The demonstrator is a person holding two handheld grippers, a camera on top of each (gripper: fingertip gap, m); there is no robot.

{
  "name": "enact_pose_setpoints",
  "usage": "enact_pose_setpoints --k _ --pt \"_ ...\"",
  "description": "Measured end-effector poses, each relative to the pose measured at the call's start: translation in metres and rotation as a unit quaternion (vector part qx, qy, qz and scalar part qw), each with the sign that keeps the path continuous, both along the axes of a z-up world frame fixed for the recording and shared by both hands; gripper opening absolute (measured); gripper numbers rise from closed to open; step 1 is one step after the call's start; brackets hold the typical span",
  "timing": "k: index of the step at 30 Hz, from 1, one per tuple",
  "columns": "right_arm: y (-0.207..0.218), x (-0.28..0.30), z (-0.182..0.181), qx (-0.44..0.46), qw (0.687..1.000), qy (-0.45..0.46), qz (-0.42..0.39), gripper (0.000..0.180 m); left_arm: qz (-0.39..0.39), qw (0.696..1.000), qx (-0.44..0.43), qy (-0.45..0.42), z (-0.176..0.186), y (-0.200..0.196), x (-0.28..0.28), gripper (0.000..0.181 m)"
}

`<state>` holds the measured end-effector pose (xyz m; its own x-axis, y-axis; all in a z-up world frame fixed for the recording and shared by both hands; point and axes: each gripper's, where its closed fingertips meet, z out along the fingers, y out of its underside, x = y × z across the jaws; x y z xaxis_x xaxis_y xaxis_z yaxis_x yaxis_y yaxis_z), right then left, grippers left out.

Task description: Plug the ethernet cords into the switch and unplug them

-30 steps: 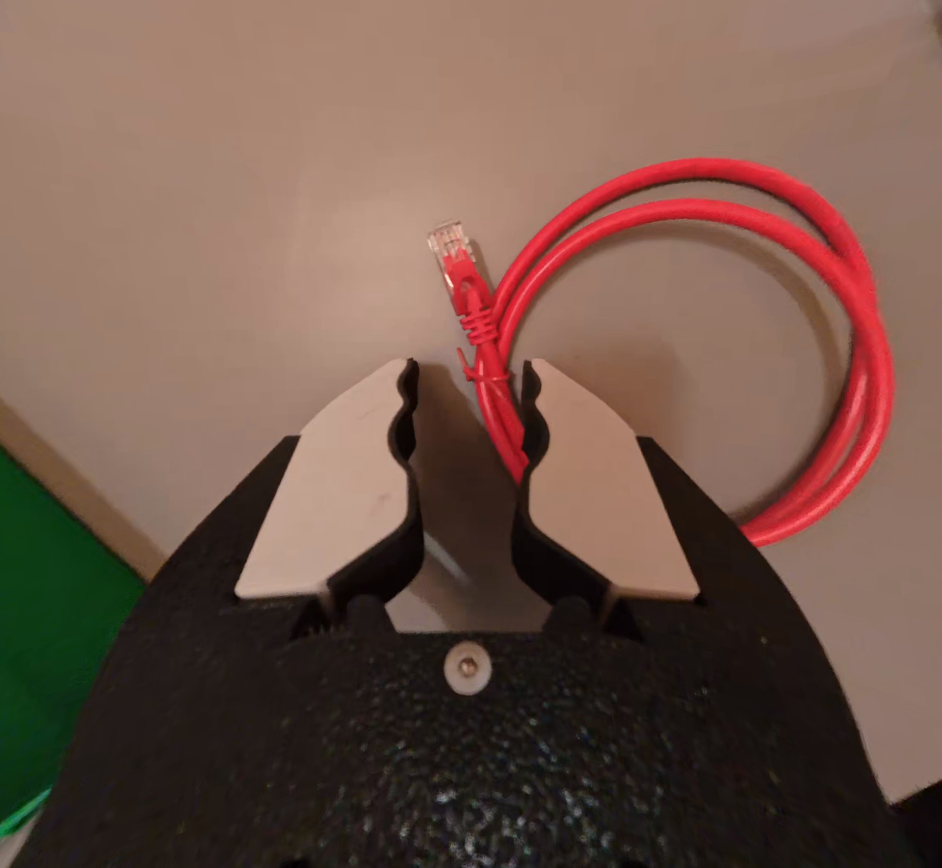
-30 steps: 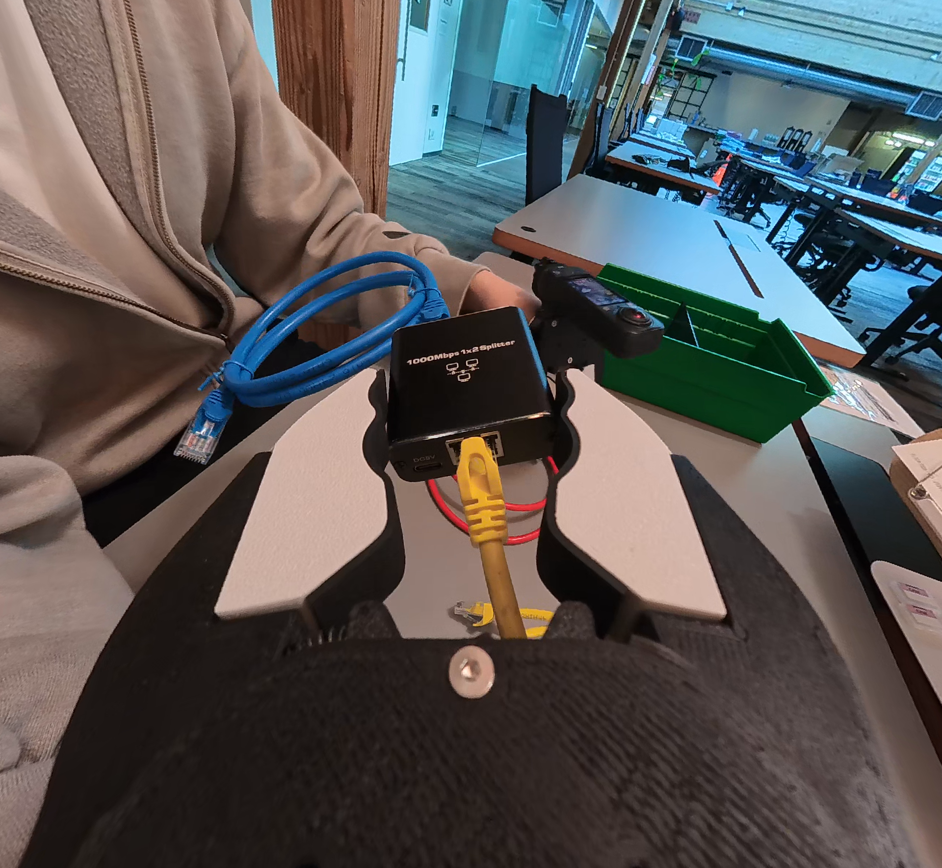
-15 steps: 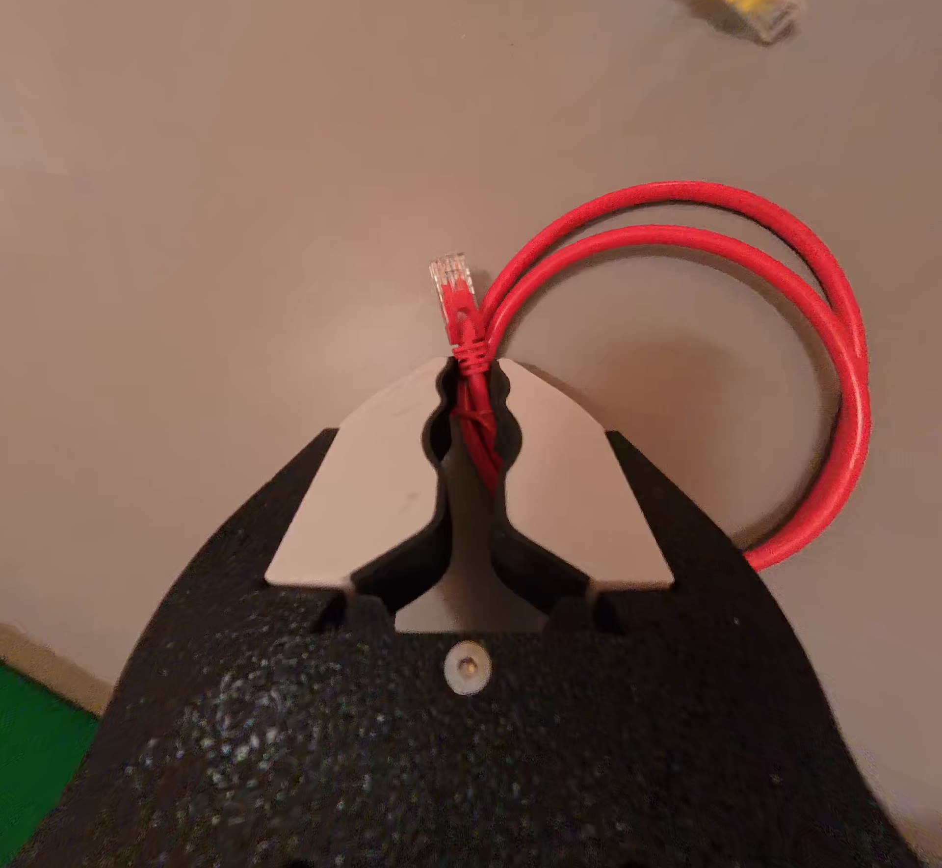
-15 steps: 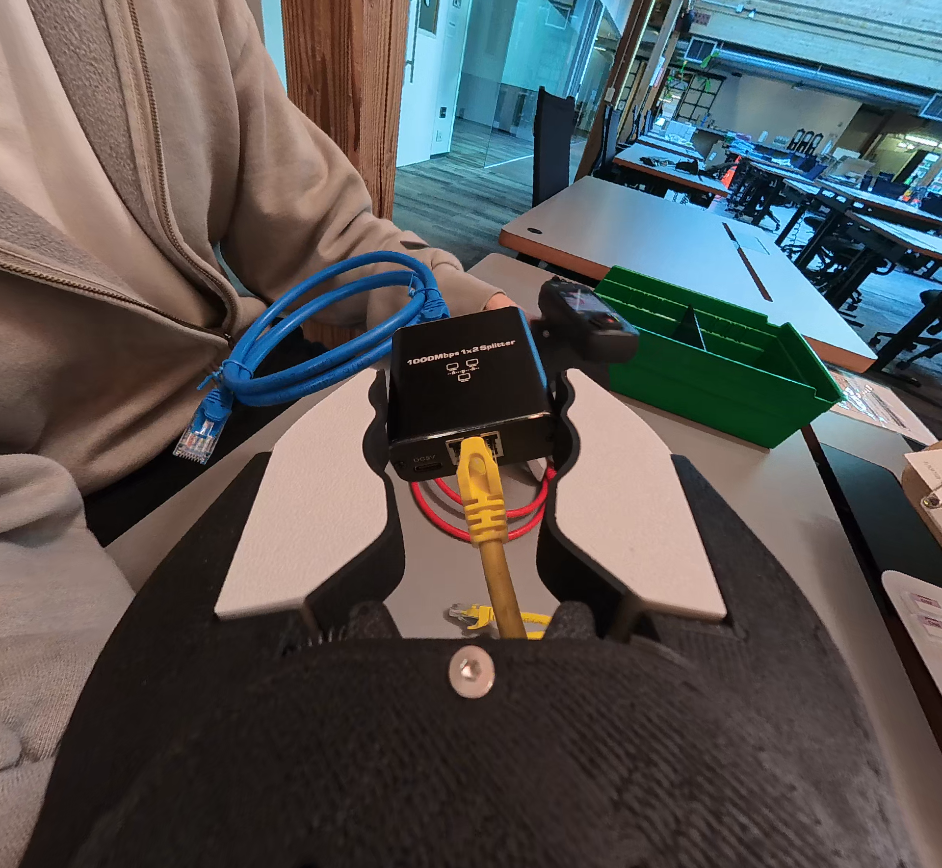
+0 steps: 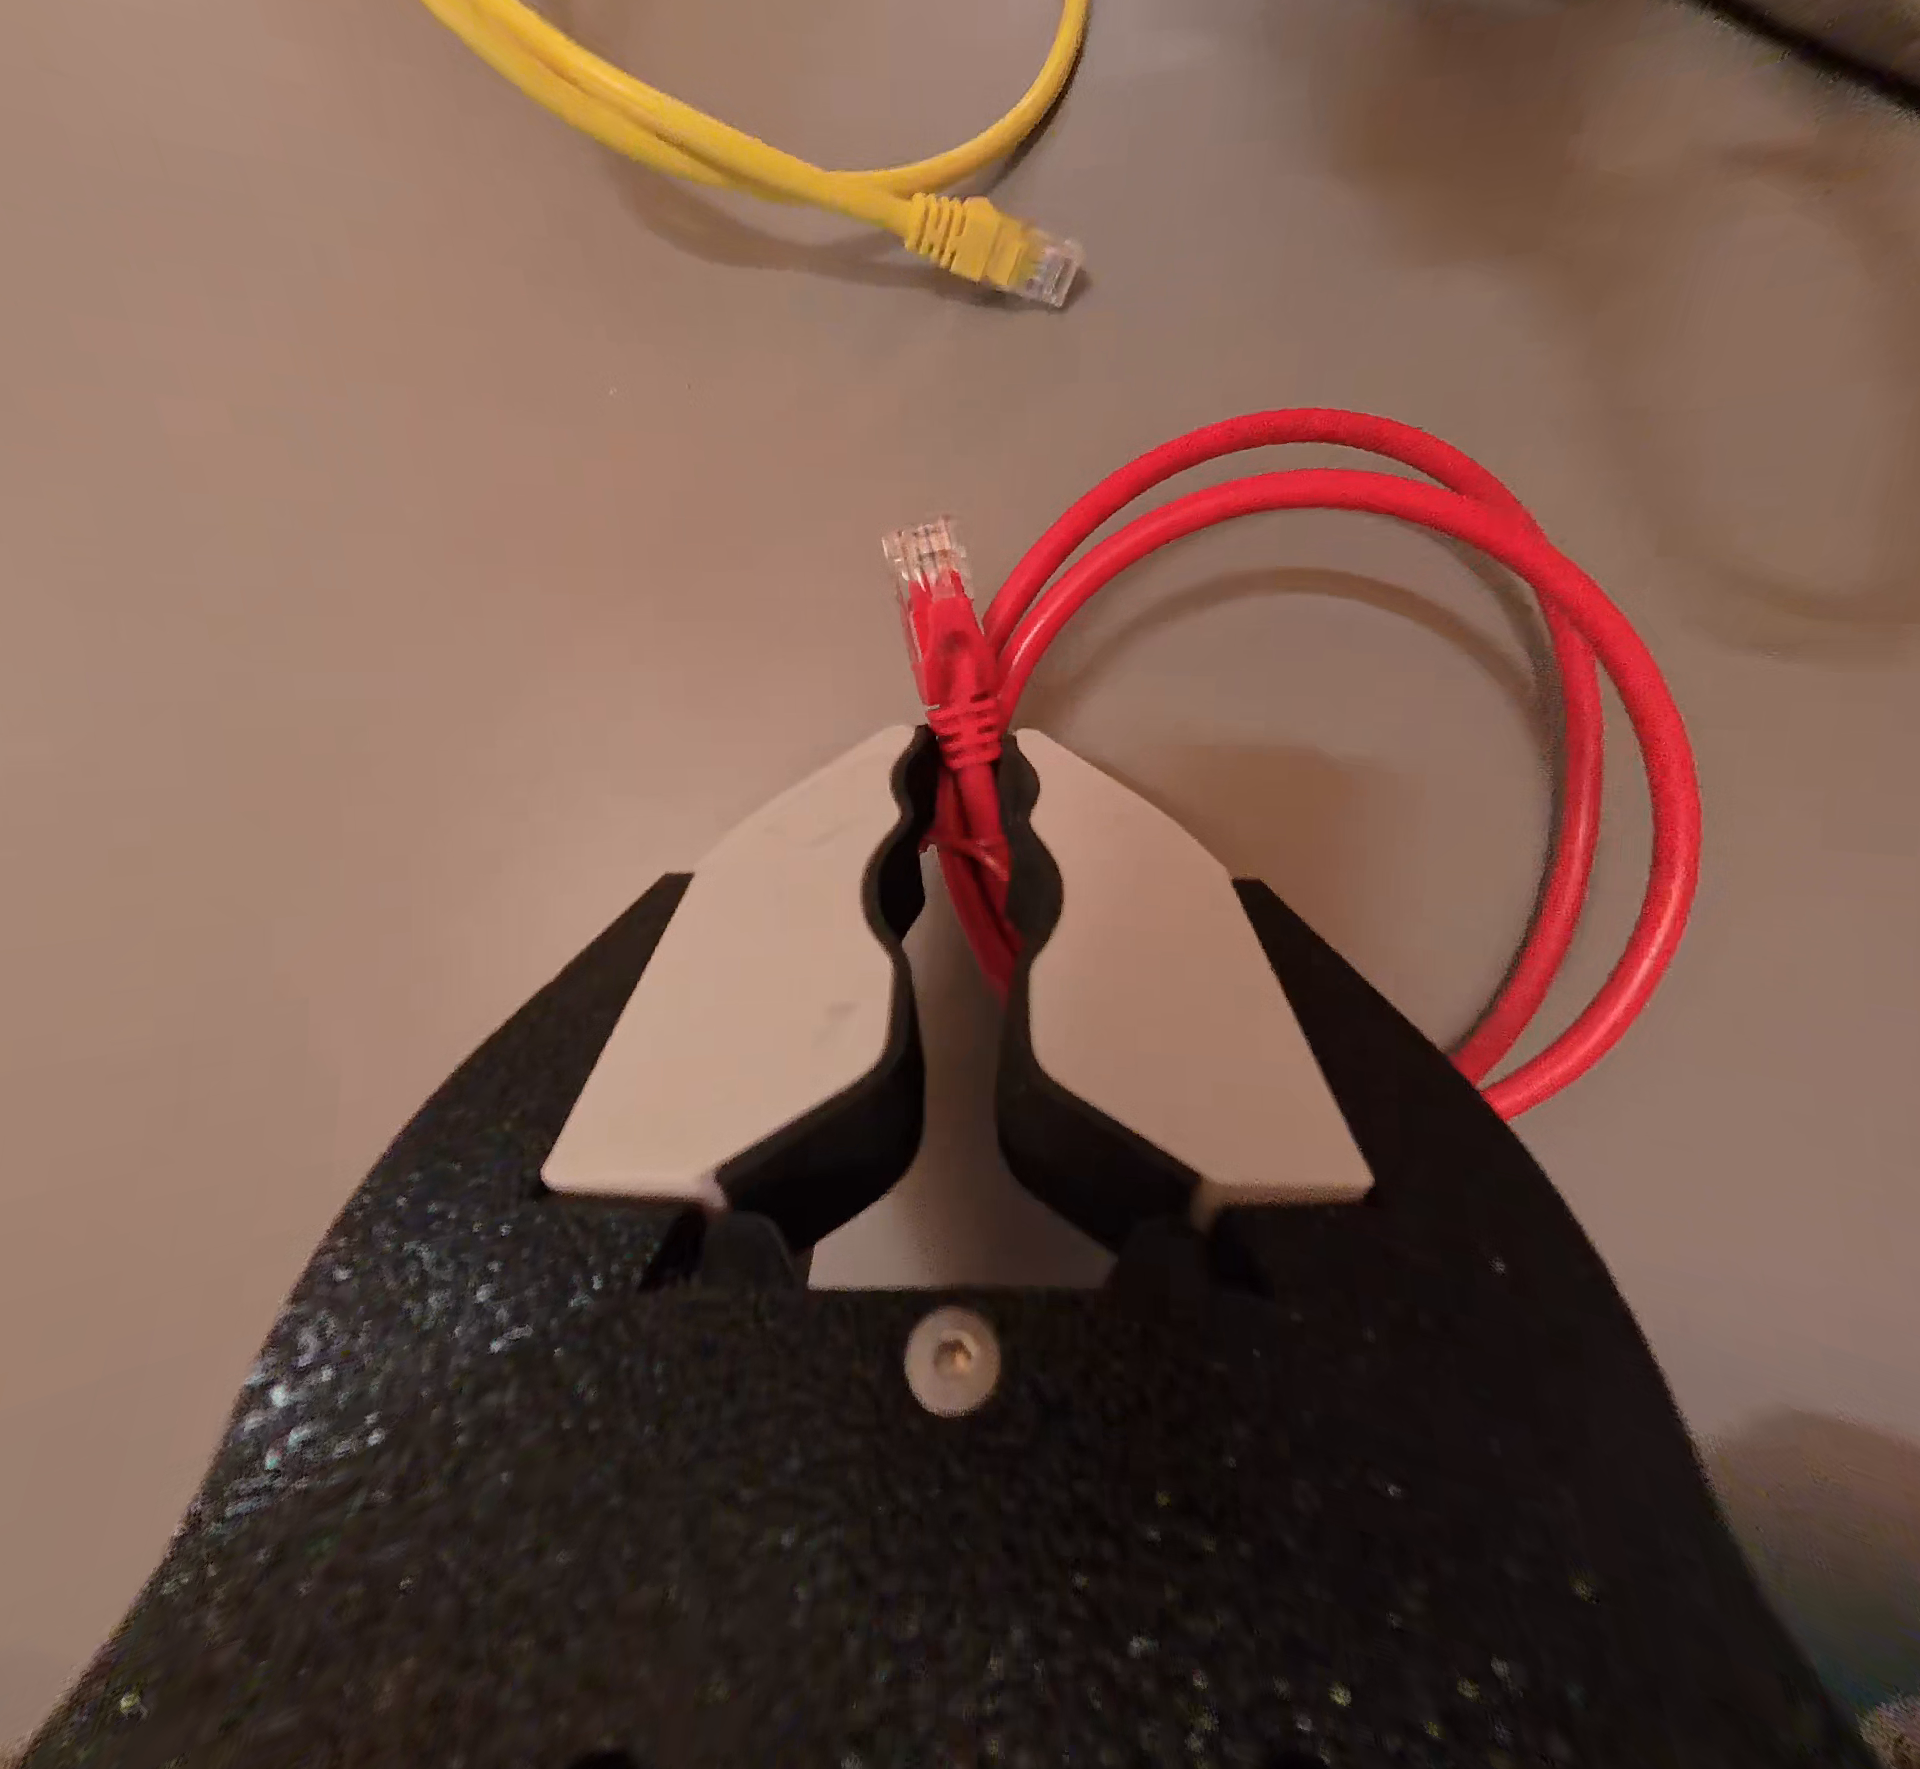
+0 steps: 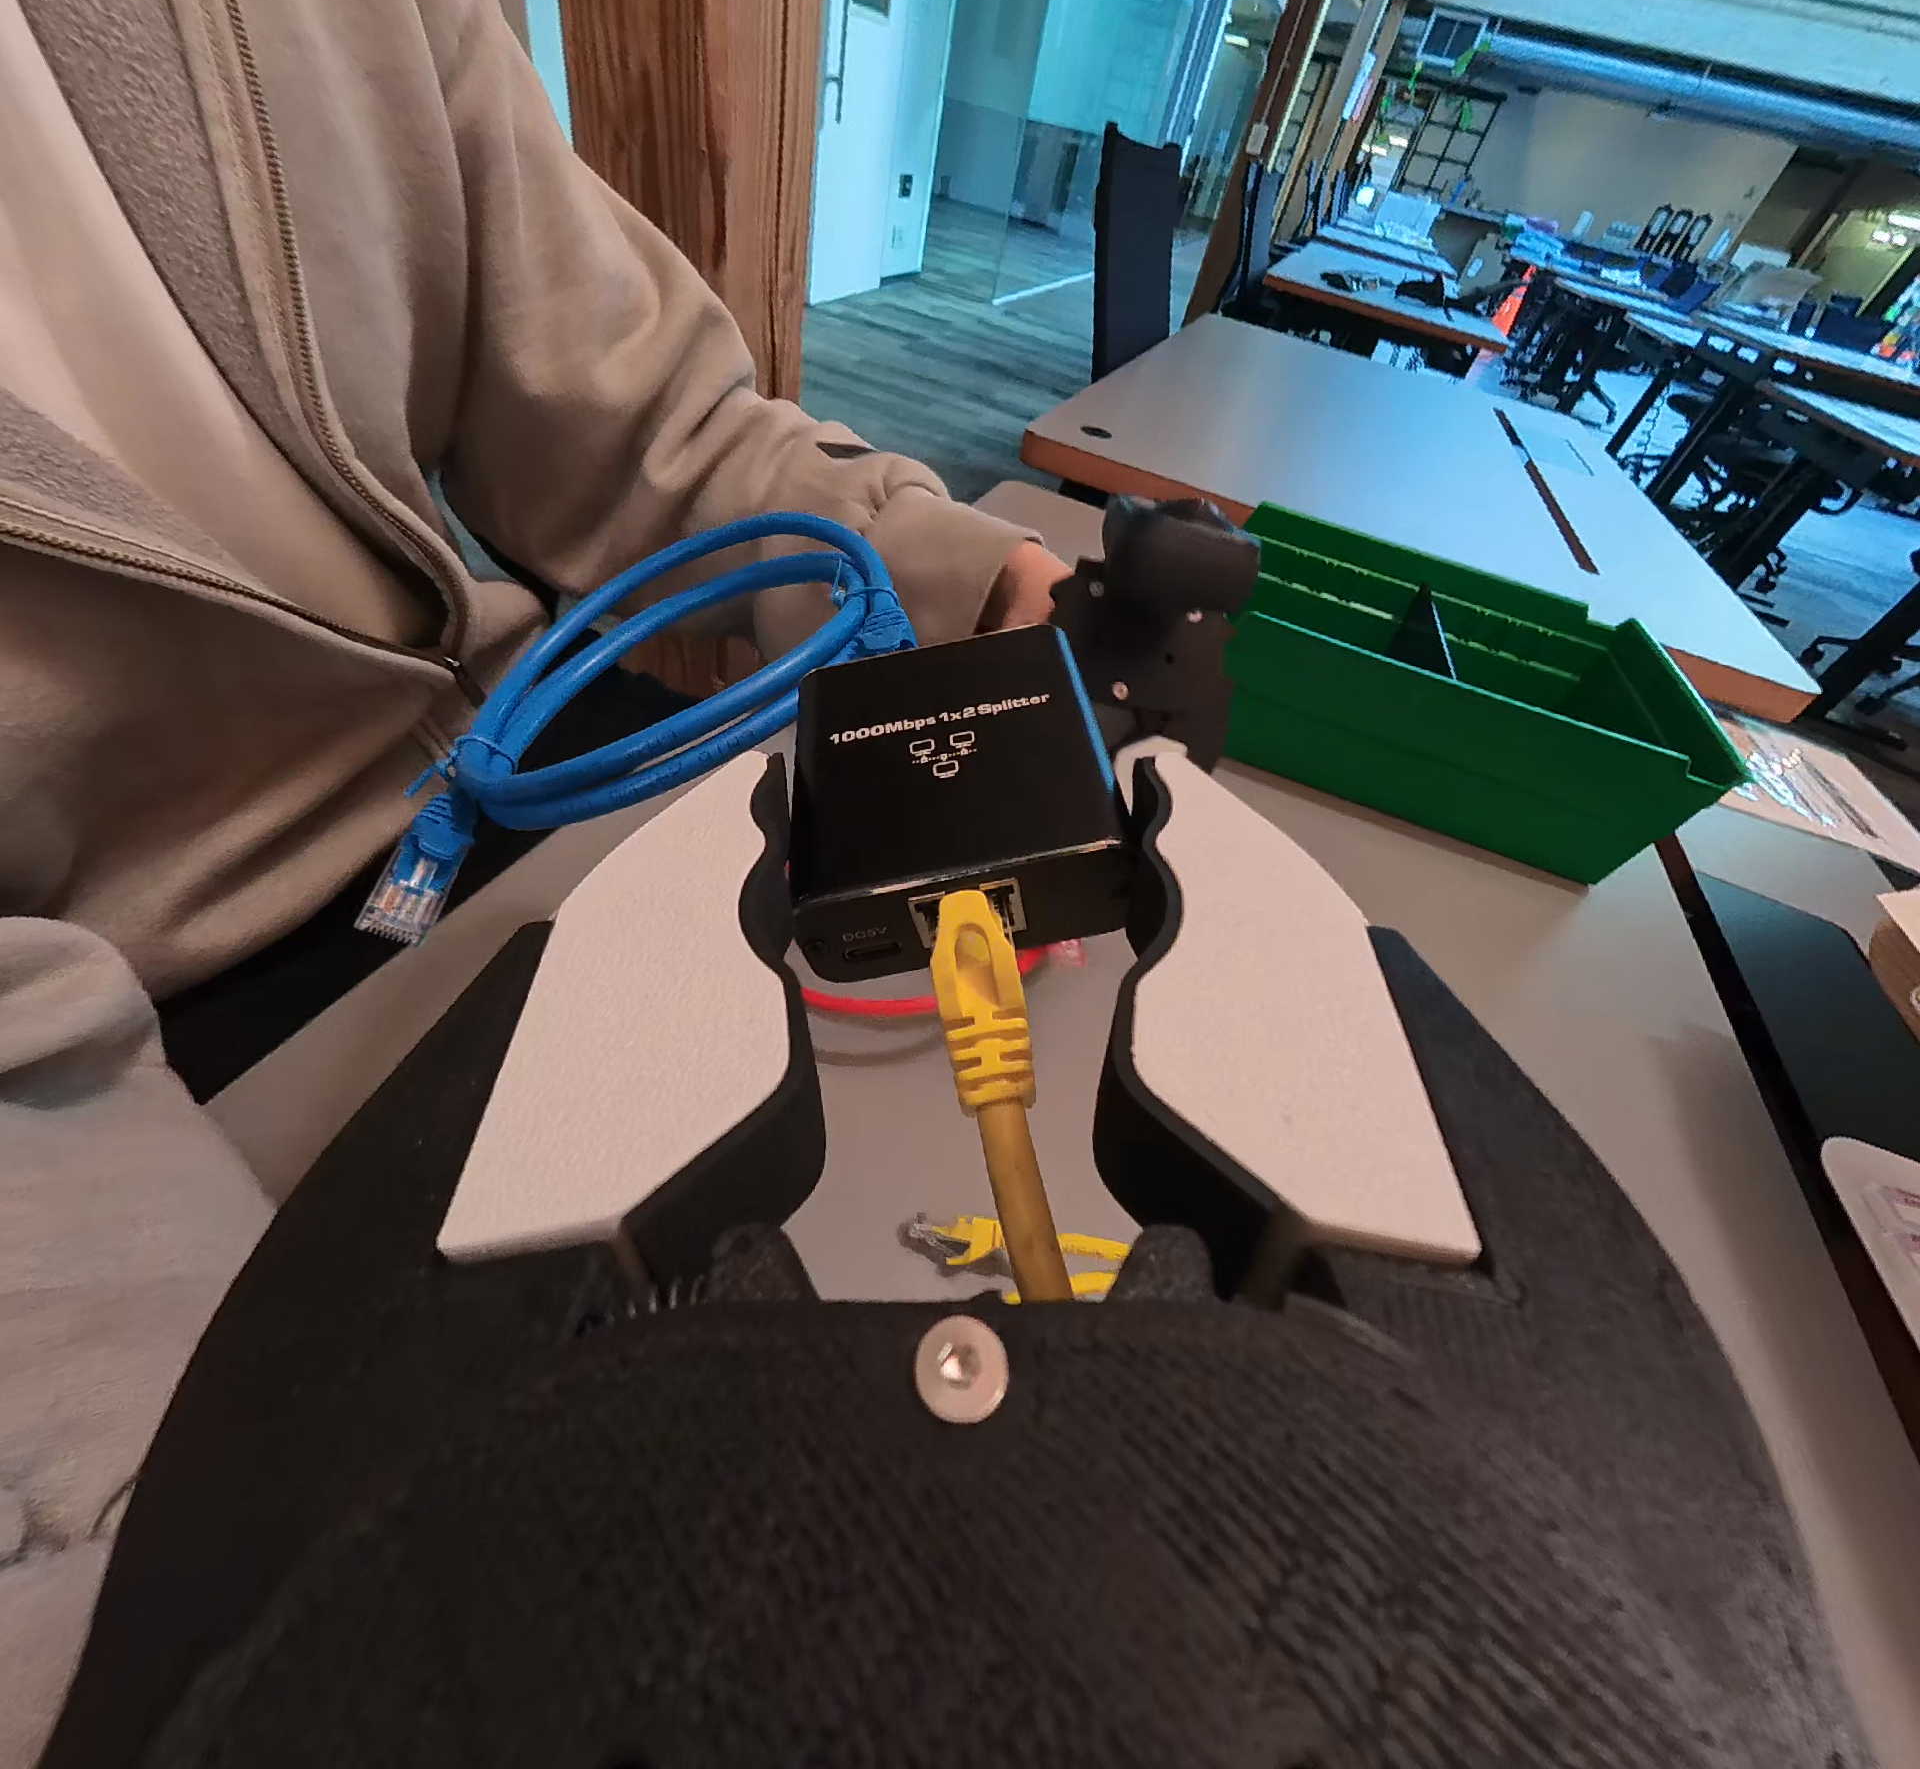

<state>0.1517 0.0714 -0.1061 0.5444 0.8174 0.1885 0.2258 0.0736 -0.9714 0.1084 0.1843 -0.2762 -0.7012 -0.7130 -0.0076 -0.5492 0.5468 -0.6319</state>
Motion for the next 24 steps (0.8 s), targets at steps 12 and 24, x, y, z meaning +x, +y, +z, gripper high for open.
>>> enact_pose_setpoints --k 12,24 --pt "0.019 -0.011 0.001 0.016 1.000 -0.014 -0.002 0.063 -0.007 0.997 0.066 -0.029 0.119 -0.019 -0.017 0.010" --pt "0.046 -0.029 -0.010 -0.053 0.999 -0.008 -0.007 0.063 -0.004 0.987 0.160 0.003 0.143 -0.031 -0.024 0.010"
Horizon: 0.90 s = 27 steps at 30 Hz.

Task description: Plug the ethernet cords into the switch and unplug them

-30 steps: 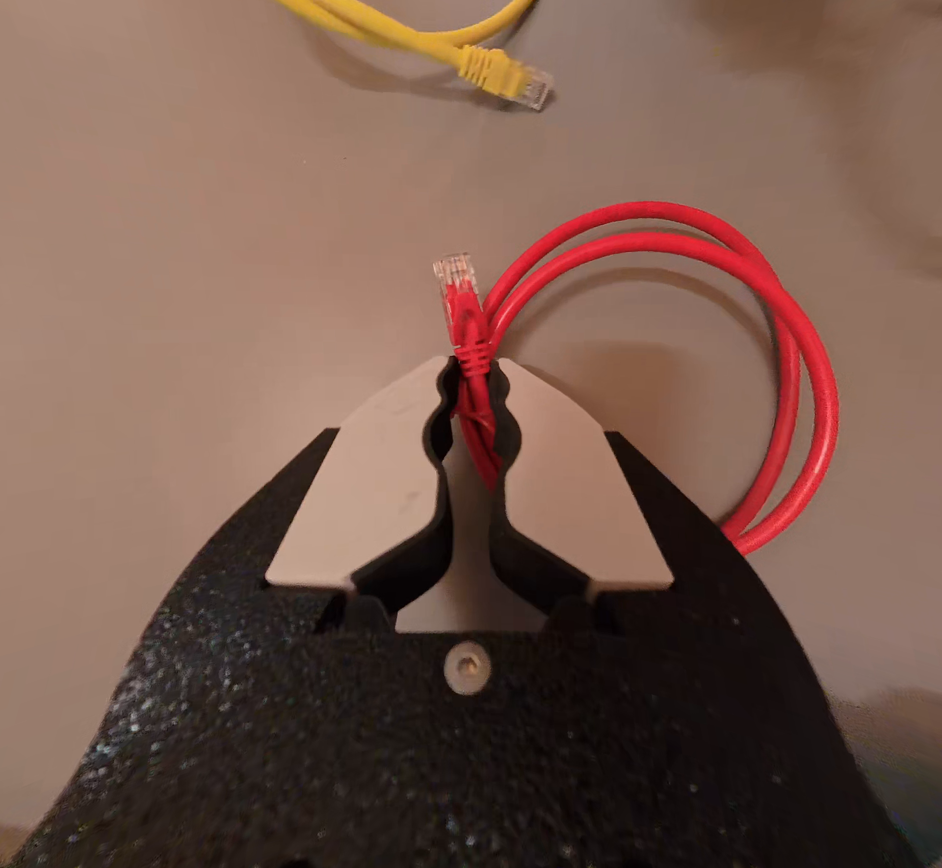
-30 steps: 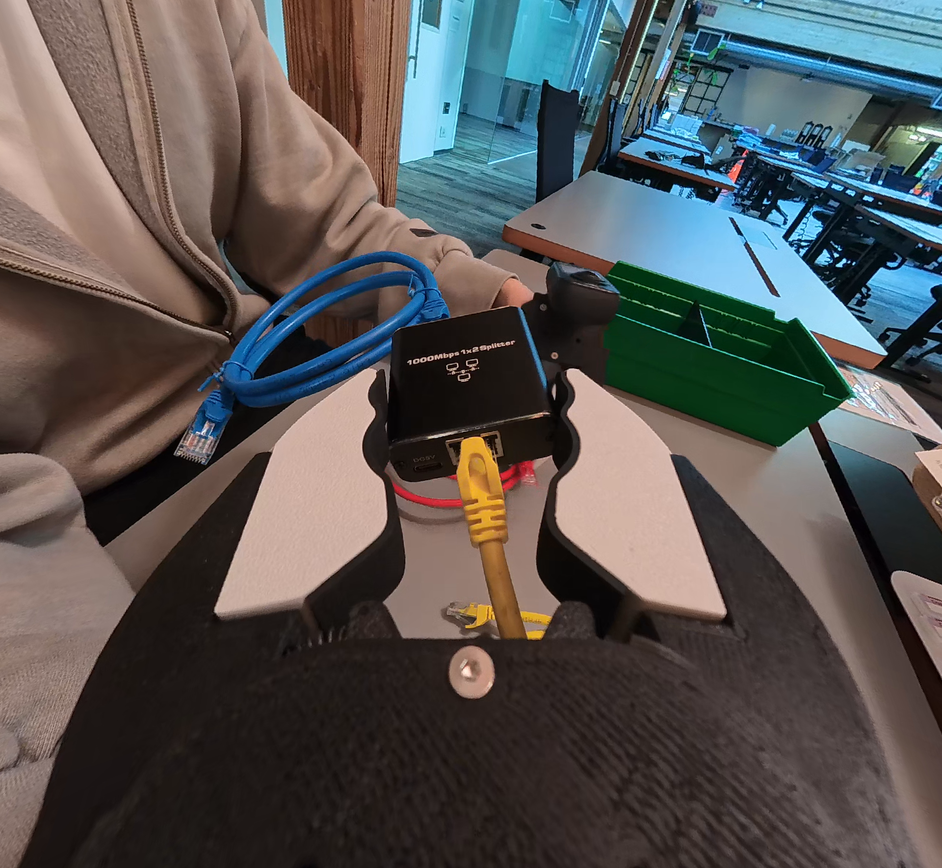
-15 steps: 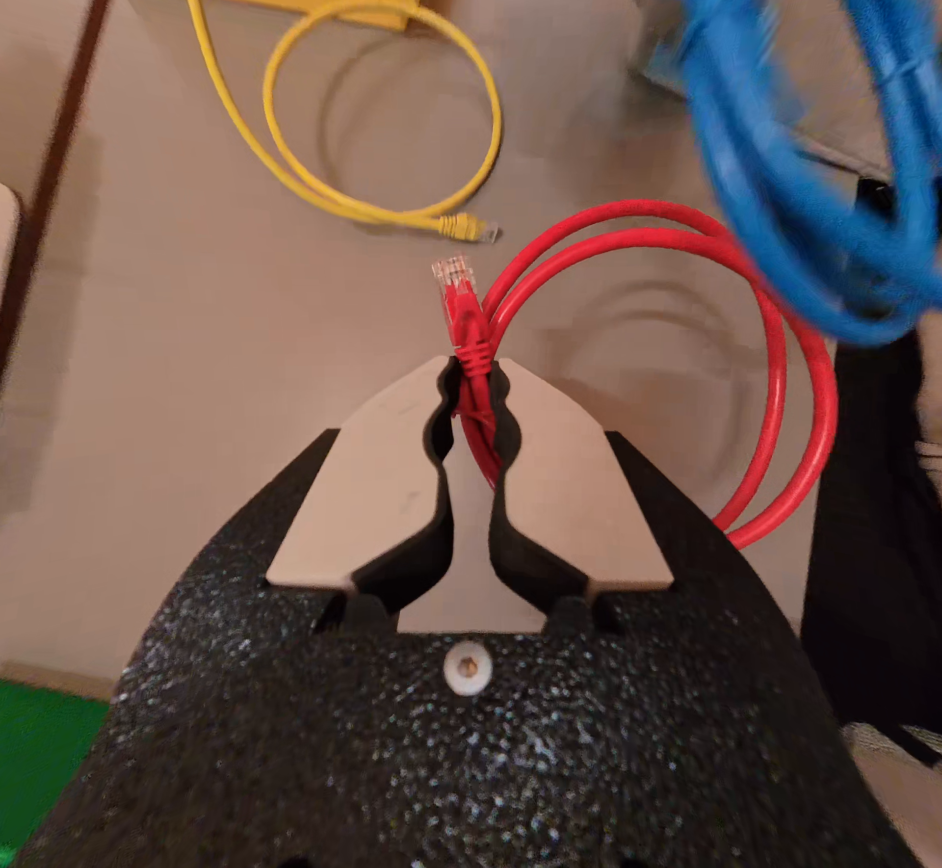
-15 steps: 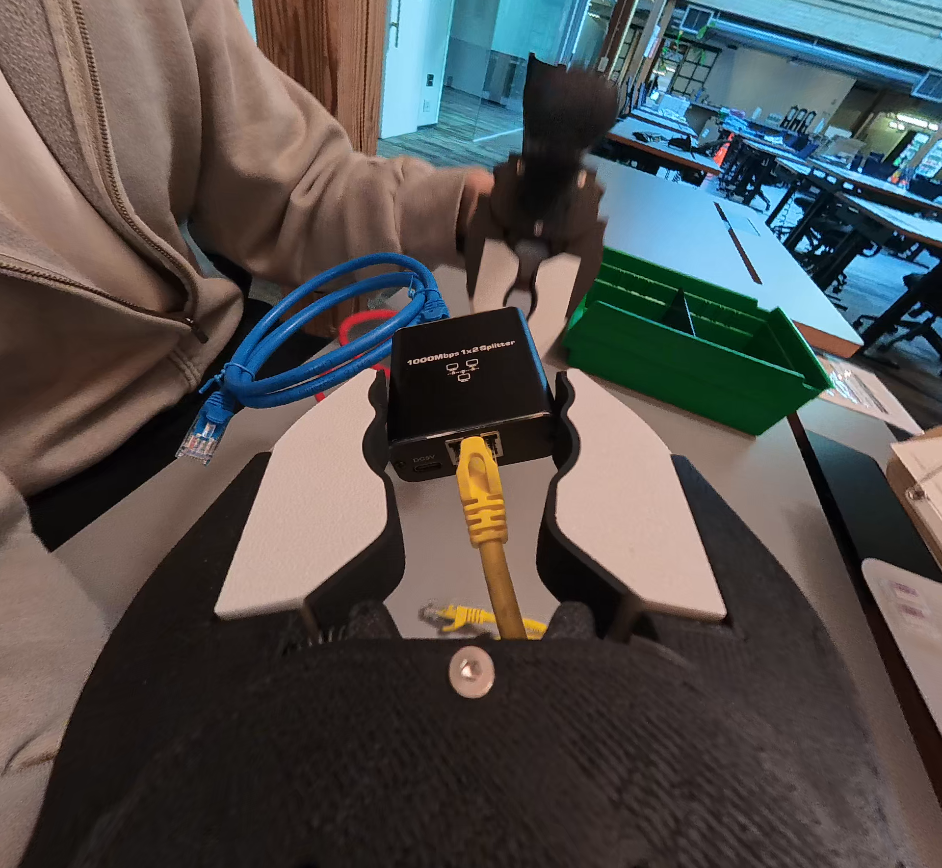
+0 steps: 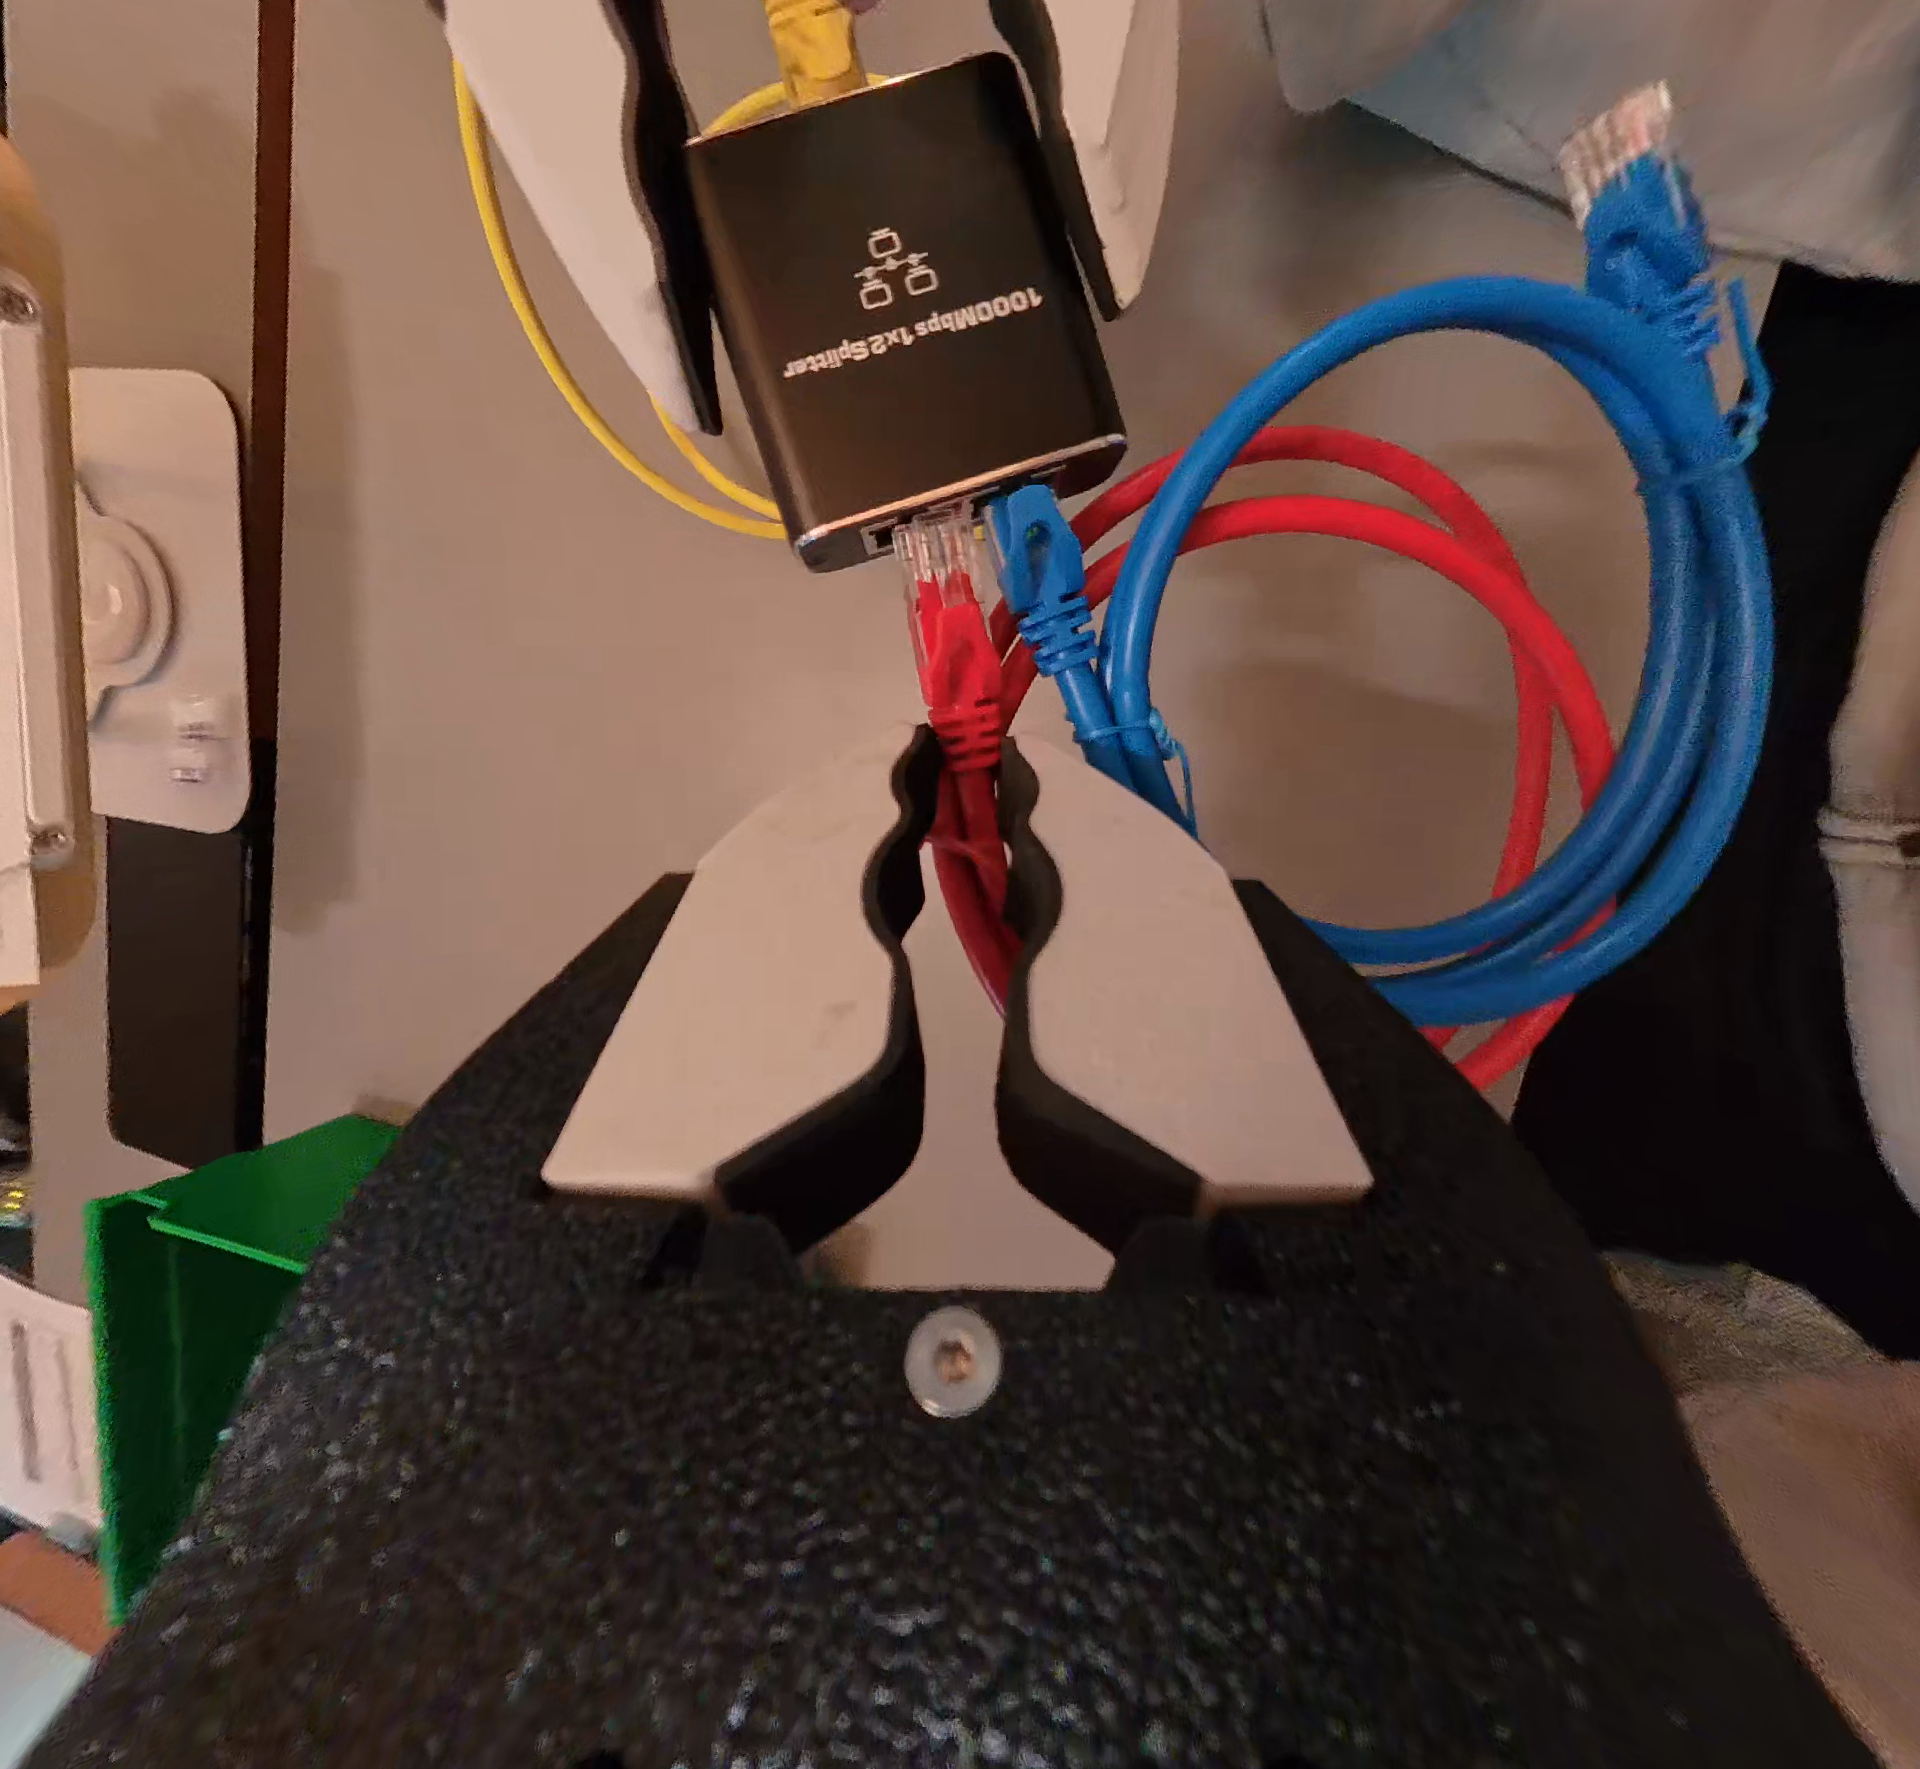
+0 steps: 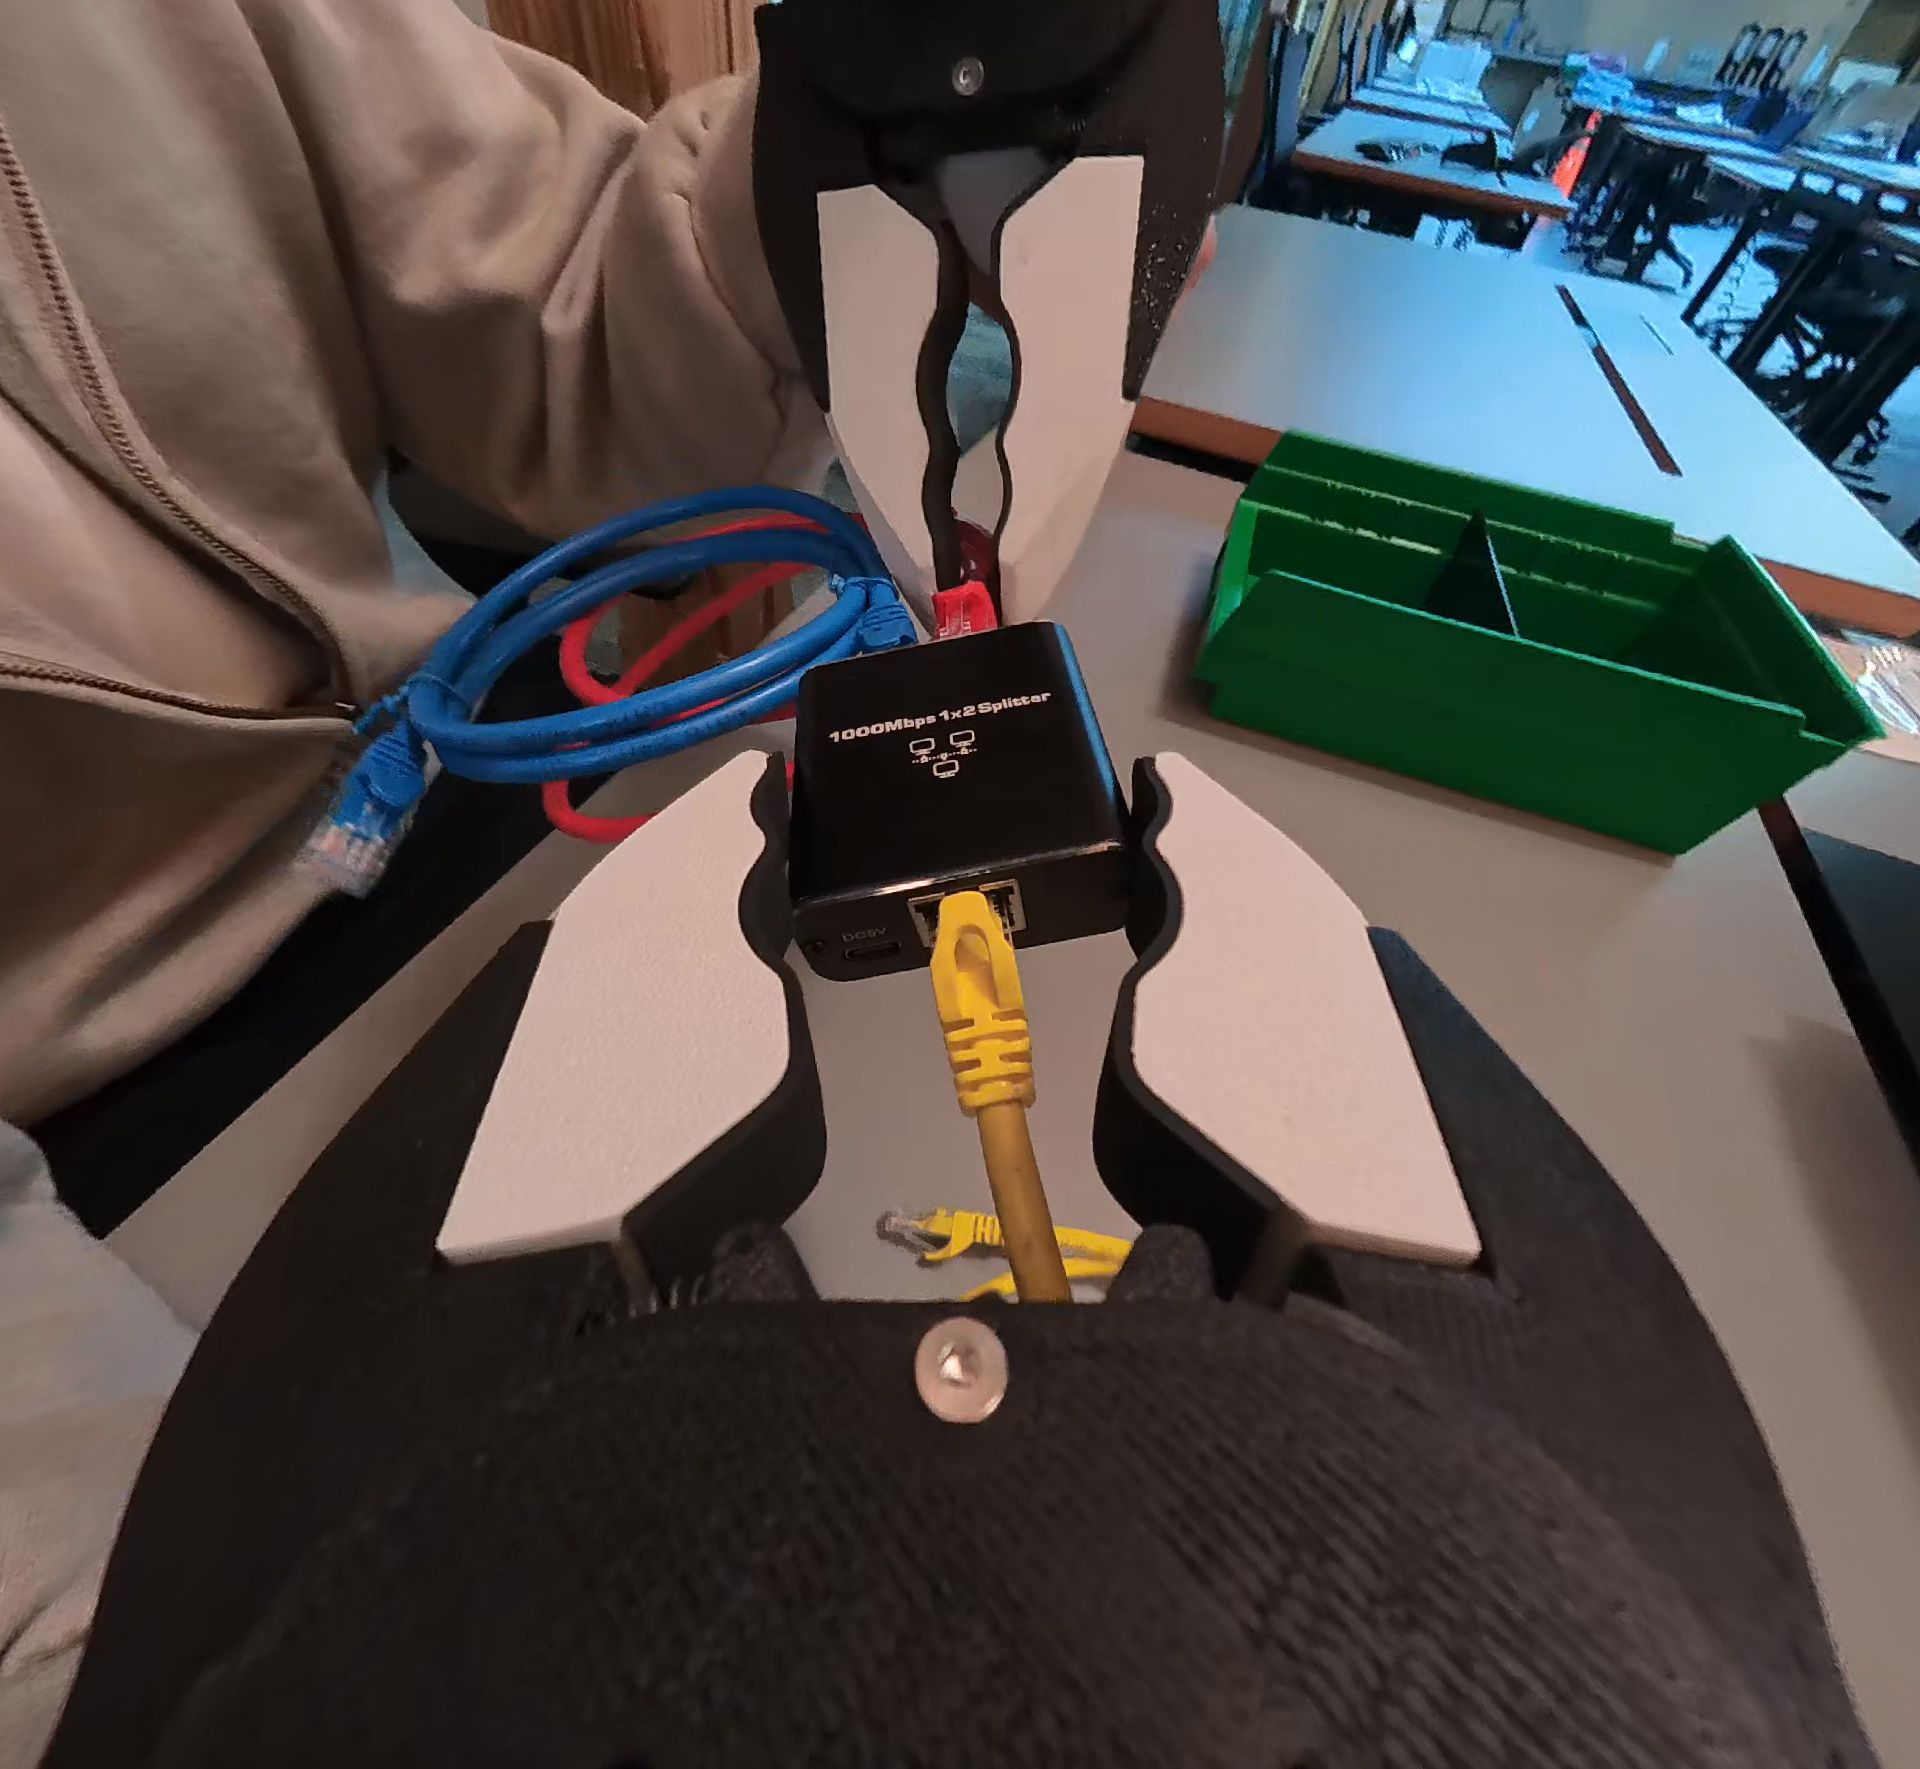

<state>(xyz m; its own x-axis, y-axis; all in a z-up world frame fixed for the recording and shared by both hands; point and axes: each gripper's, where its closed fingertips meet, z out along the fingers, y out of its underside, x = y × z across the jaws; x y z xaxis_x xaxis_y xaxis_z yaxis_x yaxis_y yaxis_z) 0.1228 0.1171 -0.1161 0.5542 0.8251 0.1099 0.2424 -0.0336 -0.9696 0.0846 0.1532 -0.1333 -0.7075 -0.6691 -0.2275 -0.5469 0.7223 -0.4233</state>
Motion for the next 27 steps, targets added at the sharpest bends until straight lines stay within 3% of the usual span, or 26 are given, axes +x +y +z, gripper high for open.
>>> enact_pose_setpoints --k 13,18,22,27 --pt "0.009 0.005 -0.006 -0.019 0.999 -0.021 -0.033 0.063 0.058 0.996 -0.060 0.035 -0.015 0.010 0.008 0.010" --pt "0.011 0.013 -0.008 -0.020 0.998 -0.025 -0.054 0.063 0.047 0.997 -0.054 -0.027 -0.012 0.014 0.018 0.010" --pt "0.008 0.015 -0.001 -0.007 0.999 0.011 -0.040 0.063 -0.013 0.986 -0.123 -0.109 0.000 0.007 0.023 0.010" --pt "0.009 0.011 0.004 0.003 0.999 0.016 -0.037 0.063 -0.020 0.963 -0.214 -0.164 0.001 0.005 0.025 0.010"
